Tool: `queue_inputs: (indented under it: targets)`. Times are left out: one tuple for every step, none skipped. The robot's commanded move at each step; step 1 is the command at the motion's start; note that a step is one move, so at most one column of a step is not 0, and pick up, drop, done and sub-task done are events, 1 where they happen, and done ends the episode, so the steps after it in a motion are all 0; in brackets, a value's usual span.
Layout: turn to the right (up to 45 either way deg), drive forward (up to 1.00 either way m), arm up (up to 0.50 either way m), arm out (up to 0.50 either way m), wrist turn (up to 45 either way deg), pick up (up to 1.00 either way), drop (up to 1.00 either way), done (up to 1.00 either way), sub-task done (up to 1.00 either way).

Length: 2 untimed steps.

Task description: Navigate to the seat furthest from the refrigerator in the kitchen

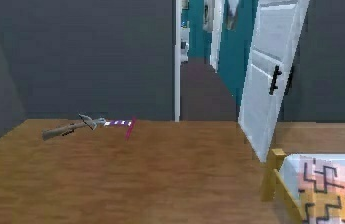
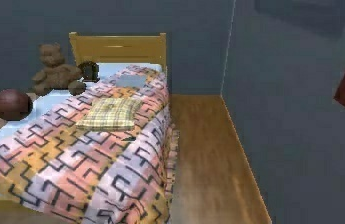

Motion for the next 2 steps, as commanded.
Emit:
queue_inputs:
  targets:
    - [0.0, 0.50, 0.00, 0.00, 0.0, 0.00, 0.00, 0.00, 0.00]
    - [12.0, 0.00, 0.00, 0.00, 0.0, 0.00, 0.00, 0.00, 0.00]
